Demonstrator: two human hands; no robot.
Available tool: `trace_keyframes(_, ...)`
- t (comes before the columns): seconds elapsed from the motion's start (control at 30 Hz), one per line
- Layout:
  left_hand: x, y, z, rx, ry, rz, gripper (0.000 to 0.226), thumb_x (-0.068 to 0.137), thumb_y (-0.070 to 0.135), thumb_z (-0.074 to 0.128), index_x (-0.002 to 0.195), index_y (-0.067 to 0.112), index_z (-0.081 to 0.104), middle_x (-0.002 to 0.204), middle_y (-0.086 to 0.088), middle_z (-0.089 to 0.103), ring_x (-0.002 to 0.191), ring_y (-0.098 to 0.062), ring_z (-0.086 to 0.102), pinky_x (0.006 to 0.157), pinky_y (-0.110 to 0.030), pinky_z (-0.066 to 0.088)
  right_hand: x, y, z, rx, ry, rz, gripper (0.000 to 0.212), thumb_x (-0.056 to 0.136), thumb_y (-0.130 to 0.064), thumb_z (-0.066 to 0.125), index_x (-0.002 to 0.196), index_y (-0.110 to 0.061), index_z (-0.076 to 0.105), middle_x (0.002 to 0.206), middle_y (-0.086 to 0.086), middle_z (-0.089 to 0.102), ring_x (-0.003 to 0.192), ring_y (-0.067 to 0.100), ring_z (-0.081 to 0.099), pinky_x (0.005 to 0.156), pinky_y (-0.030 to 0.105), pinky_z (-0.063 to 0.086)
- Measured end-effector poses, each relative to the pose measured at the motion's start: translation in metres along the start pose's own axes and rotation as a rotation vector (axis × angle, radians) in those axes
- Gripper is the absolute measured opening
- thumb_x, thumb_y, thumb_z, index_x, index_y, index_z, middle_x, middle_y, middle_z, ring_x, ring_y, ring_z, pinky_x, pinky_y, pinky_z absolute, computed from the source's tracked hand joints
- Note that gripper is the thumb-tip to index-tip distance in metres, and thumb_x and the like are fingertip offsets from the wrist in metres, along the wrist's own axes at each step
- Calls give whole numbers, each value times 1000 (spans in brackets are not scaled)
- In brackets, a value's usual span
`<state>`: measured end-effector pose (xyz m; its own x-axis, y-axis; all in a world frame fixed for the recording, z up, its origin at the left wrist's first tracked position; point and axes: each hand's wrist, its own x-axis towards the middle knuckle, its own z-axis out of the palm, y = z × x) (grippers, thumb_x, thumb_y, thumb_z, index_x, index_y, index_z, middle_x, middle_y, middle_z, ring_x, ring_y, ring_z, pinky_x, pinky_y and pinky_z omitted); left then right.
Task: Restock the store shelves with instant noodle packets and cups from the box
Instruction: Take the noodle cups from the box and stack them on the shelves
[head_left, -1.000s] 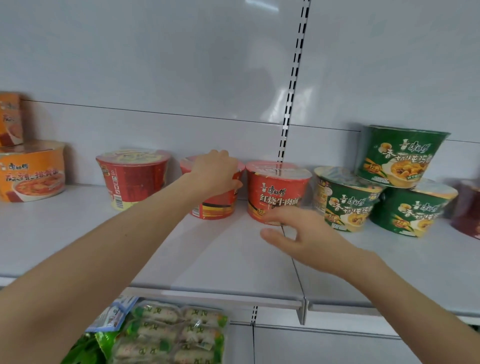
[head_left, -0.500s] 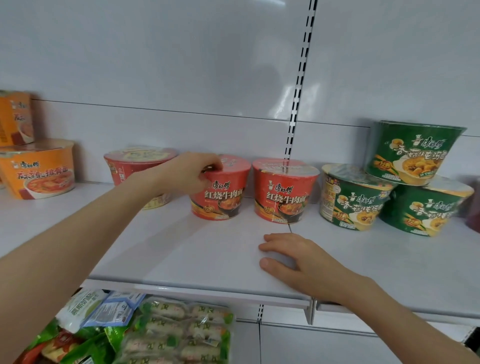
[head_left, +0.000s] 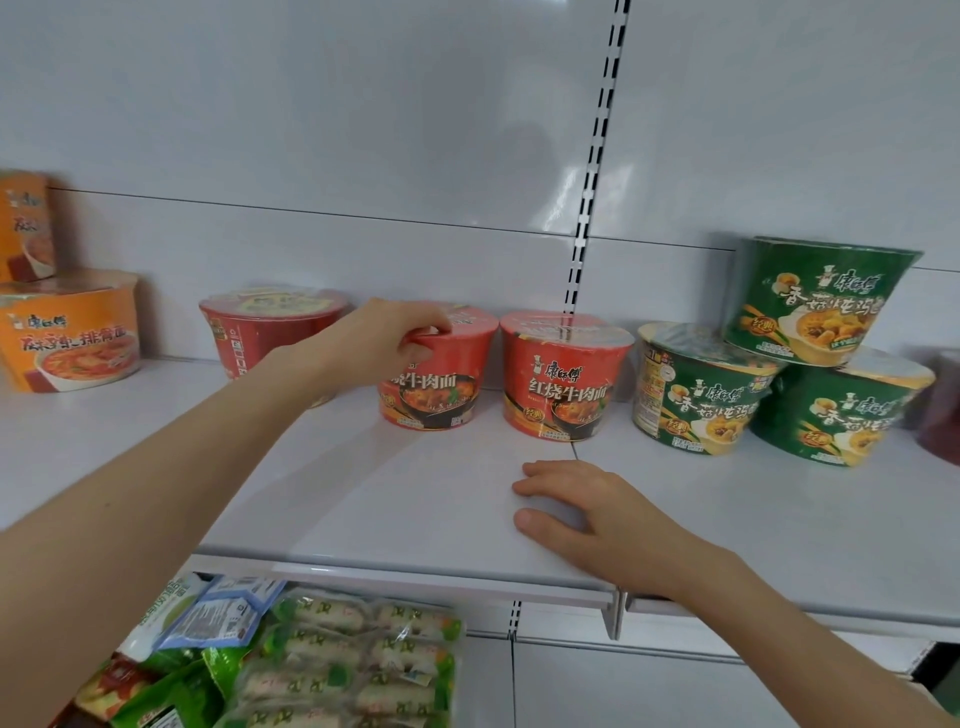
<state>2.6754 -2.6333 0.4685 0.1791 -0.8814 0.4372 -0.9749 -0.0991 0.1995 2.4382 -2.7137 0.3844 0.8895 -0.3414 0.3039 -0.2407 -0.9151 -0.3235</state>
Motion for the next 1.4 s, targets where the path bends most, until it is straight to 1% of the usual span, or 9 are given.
trace_keyframes(0.2,3,-2,7,-27,30,-15,37,86,0,49,121,11,56,120,-6,61,105,-22,56,87,-26,40,0,0,1,0,5,3,40,89,-41,52,125,-25,55,140,-8,45,130,1,36,100,4,18)
trace_keyframes(0.3,5,1,7,-47,19,-49,34,84,10,53,117,16,56,113,-5,63,95,-20,56,80,-26,43,0,0,1,3,2,8,40,89,-41,52,126,-25,54,140,-8,45,130,1,35,100,5,18)
trace_keyframes(0.4,8,6,8,-9,32,-38,36,88,20,55,123,14,55,117,-8,61,106,-24,55,89,-31,43,-1,0,2,13,10,13,40,88,-41,53,125,-25,55,140,-7,46,130,1,36,101,6,19)
trace_keyframes(0.53,8,10,12,64,87,-22,34,91,16,51,124,12,57,124,-12,58,114,-27,52,95,-33,40,0,0,2,16,7,21,40,89,-41,53,125,-25,55,140,-7,46,131,1,35,101,6,19)
trace_keyframes(0.8,8,13,11,71,68,-17,34,89,9,47,121,10,58,121,-11,61,110,-29,54,91,-35,43,-1,-1,0,-3,-7,17,40,90,-40,51,127,-24,54,141,-7,44,131,1,35,97,3,17)
trace_keyframes(1.0,6,11,7,-1,50,-46,34,88,6,49,120,11,59,114,-9,65,103,-26,58,84,-28,43,-1,-1,0,-7,-12,18,41,90,-41,51,127,-25,53,142,-7,44,131,1,34,96,3,17)
trace_keyframes(1.13,7,11,14,59,103,-18,30,91,14,51,120,11,58,120,-8,62,109,-26,55,89,-32,42,-1,-2,-1,-12,-21,20,41,91,-41,50,128,-24,52,141,-7,45,131,1,33,94,2,16)
trace_keyframes(1.27,7,15,19,167,132,-29,32,93,23,49,123,15,56,121,-7,61,110,-27,53,84,-32,41,0,-2,0,-9,-26,26,41,91,-41,50,128,-24,52,141,-7,45,132,1,33,97,5,18)
trace_keyframes(1.4,7,17,20,235,144,-25,30,94,25,45,118,12,59,118,-6,63,110,-27,54,81,-33,41,-1,-2,0,2,-17,31,40,90,-41,51,127,-24,53,140,-7,46,130,4,36,97,6,19)
